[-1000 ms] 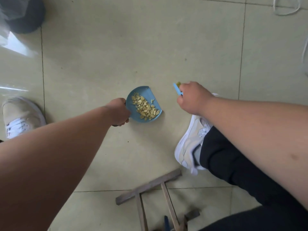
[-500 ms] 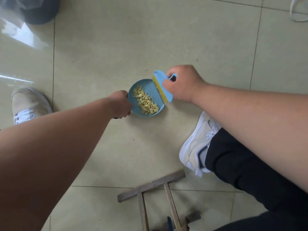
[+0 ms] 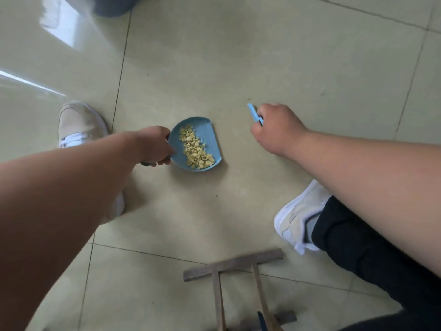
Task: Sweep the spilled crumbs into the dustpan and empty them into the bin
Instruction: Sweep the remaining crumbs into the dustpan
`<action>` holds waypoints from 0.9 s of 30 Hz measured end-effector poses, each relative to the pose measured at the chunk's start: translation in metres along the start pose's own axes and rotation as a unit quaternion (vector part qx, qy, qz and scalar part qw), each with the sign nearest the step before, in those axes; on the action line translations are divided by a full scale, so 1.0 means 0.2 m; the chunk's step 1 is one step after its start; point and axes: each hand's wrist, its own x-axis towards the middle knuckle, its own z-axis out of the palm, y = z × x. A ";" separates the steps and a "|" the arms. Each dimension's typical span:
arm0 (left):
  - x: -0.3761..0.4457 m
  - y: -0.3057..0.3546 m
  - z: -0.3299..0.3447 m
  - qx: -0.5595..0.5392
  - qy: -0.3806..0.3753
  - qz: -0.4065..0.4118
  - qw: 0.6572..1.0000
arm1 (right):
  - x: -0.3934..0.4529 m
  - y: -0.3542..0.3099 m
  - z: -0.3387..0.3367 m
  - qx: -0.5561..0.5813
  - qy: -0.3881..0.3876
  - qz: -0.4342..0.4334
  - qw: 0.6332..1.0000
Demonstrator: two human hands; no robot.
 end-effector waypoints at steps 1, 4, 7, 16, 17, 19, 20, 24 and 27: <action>0.00 -0.03 -0.01 0.003 -0.003 -0.003 1.000 | 0.00 -0.05 0.03 -0.001 -0.007 -0.018 1.000; 0.00 -0.12 -0.04 -0.007 -0.009 -0.016 1.000 | 0.00 -0.18 0.11 -0.008 -0.044 -0.063 0.997; 0.00 -0.20 -0.05 -0.023 -0.012 -0.025 0.999 | 0.00 -0.28 0.14 -0.006 -0.083 -0.109 0.991; 0.00 -0.21 -0.06 -0.040 0.008 -0.023 0.999 | 0.08 -0.09 -0.10 -0.016 -0.022 -0.081 0.996; 0.00 -0.19 -0.05 -0.037 0.009 -0.022 0.999 | 0.08 -0.01 -0.12 -0.026 -0.008 -0.053 0.998; -0.01 -0.13 -0.01 -0.032 0.014 -0.017 0.999 | 0.05 0.15 -0.18 -0.058 0.003 -0.005 0.998; -0.02 -0.10 0.00 -0.031 0.014 -0.014 0.999 | 0.02 0.22 -0.20 -0.084 -0.005 0.010 0.996; -0.02 0.01 0.08 -0.027 0.006 -0.005 1.000 | -0.12 0.33 -0.20 -0.174 -0.096 0.013 0.980; -0.01 0.07 0.14 -0.021 0.002 -0.001 1.000 | -0.16 0.26 -0.11 -0.174 -0.118 0.006 0.978</action>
